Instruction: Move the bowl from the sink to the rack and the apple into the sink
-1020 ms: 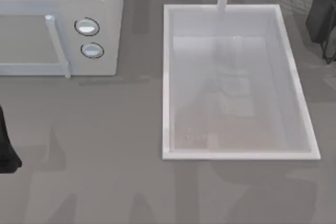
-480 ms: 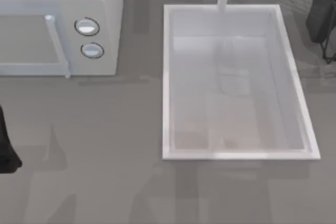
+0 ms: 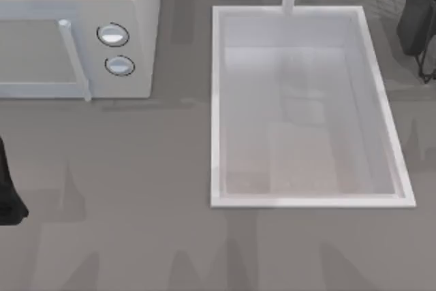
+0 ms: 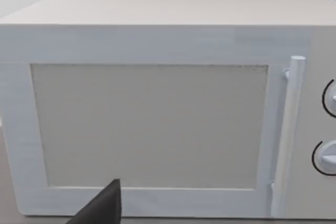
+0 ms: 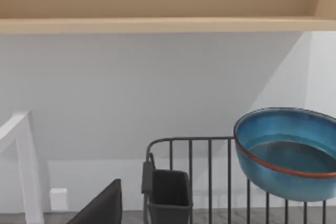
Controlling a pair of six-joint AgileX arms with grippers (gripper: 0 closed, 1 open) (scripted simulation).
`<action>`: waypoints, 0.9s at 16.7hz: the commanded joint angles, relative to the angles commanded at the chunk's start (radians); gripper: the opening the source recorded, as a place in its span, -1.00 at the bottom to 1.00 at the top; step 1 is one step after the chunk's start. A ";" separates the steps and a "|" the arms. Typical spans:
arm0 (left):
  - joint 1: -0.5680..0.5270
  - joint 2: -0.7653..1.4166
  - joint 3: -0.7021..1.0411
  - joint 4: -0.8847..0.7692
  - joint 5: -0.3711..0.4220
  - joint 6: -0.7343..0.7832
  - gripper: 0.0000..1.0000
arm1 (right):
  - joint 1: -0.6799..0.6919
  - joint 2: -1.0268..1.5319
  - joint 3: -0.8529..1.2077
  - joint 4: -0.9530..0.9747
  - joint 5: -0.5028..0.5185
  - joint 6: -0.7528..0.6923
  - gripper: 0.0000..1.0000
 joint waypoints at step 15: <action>0.000 0.000 0.000 0.000 0.000 0.000 1.00 | 0.111 -0.437 -0.298 -0.255 0.067 -0.022 1.00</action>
